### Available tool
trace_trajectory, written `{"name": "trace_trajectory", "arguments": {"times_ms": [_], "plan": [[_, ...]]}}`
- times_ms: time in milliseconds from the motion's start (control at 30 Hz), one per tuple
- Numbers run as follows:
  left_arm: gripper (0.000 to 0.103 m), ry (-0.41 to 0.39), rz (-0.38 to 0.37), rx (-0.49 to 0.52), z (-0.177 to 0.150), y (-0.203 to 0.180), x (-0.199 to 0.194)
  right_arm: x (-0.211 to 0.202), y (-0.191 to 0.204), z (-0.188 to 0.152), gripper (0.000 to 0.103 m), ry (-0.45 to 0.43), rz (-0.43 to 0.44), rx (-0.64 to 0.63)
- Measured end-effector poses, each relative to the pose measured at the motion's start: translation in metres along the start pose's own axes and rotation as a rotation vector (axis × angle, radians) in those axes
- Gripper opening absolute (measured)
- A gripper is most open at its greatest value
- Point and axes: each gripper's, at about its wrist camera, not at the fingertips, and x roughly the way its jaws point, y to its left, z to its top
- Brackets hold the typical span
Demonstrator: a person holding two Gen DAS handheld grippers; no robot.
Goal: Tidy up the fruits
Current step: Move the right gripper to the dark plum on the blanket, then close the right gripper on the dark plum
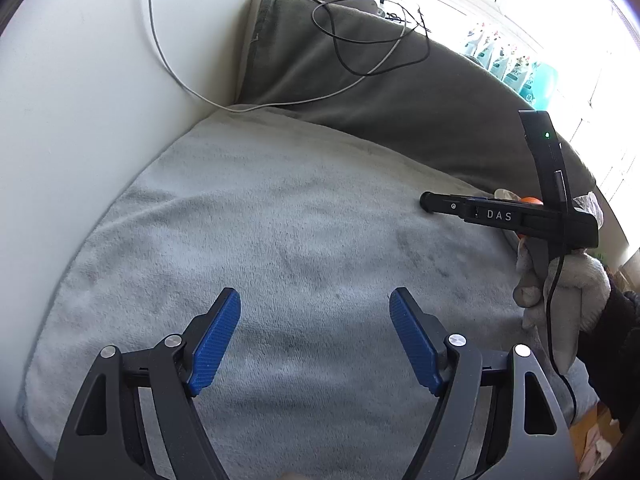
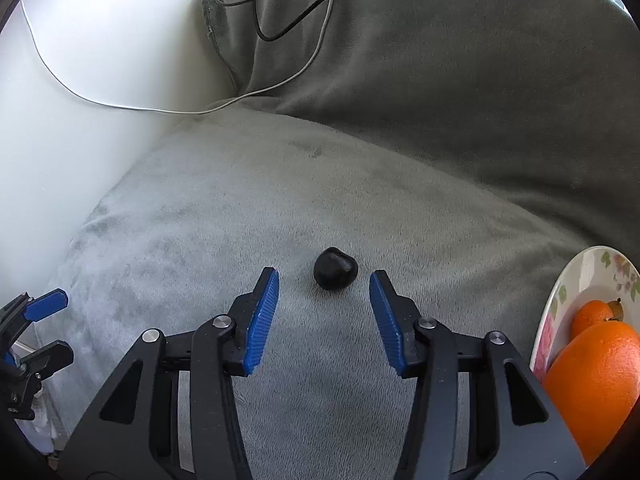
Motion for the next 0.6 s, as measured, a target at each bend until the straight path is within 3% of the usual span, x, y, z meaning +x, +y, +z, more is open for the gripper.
{"name": "trace_trajectory", "arguments": {"times_ms": [600], "plan": [[0.077, 0.005, 0.010, -0.018, 0.000, 0.003, -0.002, 0.019, -0.003, 0.011, 0.034, 0.033, -0.028, 0.007]]}}
